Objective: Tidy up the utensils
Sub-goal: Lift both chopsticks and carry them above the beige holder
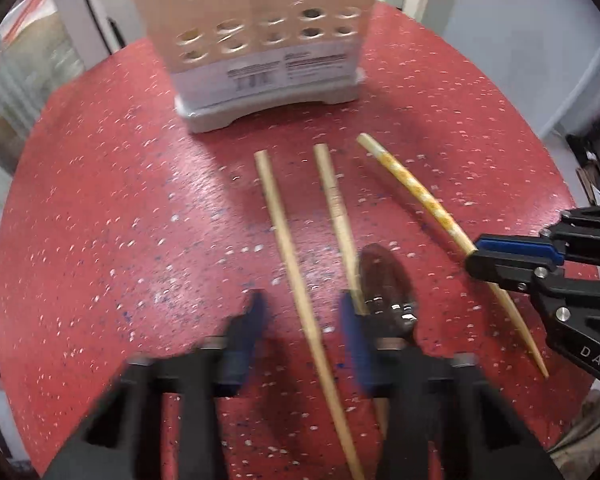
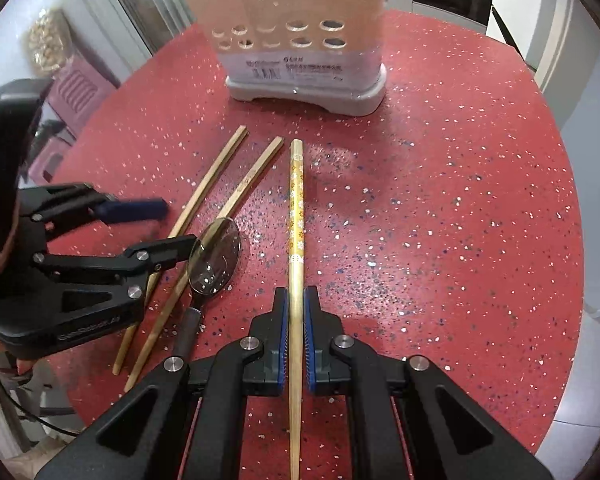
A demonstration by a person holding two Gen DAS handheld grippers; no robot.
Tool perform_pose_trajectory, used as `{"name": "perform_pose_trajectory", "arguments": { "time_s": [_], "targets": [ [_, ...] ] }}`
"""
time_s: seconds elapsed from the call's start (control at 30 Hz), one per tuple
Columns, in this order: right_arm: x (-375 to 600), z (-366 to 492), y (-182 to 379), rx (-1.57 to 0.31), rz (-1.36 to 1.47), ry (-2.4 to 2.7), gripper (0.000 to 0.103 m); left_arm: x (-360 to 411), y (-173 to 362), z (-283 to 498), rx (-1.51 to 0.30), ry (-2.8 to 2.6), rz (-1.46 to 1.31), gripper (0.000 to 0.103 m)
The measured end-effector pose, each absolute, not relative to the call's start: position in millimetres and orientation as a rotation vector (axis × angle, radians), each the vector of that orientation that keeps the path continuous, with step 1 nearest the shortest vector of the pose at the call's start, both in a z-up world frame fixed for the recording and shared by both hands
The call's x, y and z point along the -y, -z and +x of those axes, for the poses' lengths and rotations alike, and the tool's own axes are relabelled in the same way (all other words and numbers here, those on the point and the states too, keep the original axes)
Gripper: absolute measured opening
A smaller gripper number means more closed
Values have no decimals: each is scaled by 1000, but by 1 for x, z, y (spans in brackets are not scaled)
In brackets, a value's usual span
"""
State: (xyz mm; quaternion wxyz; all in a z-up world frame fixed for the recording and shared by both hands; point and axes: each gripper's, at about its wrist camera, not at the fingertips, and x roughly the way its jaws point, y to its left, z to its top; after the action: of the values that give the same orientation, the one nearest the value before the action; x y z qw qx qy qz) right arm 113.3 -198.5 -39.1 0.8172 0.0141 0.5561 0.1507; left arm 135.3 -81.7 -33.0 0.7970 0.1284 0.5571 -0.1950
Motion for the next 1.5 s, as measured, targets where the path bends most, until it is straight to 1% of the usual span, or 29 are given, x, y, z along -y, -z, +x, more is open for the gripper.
{"name": "perform_pose_trajectory", "arguments": {
  "time_s": [0.03,0.13,0.5,0.83,1.1,1.5],
  "targets": [
    [203,112,37,-1178,40,-326,8,84,32,136,-1195,418,280,35],
    [206,109,29,-1155,61,-336,8,83,31,133,-1164,408,243,32],
    [234,94,-6,-1067,140,-385,8,49,5,97,-1011,381,51,32],
    [251,97,-49,-967,178,-396,8,36,-45,96,-859,375,-65,32],
    [250,117,-91,-882,191,-399,8,24,-94,115,-746,380,-136,32],
    [226,184,-148,-704,172,-432,8,19,-152,185,-588,359,-168,32]
  ]
}}
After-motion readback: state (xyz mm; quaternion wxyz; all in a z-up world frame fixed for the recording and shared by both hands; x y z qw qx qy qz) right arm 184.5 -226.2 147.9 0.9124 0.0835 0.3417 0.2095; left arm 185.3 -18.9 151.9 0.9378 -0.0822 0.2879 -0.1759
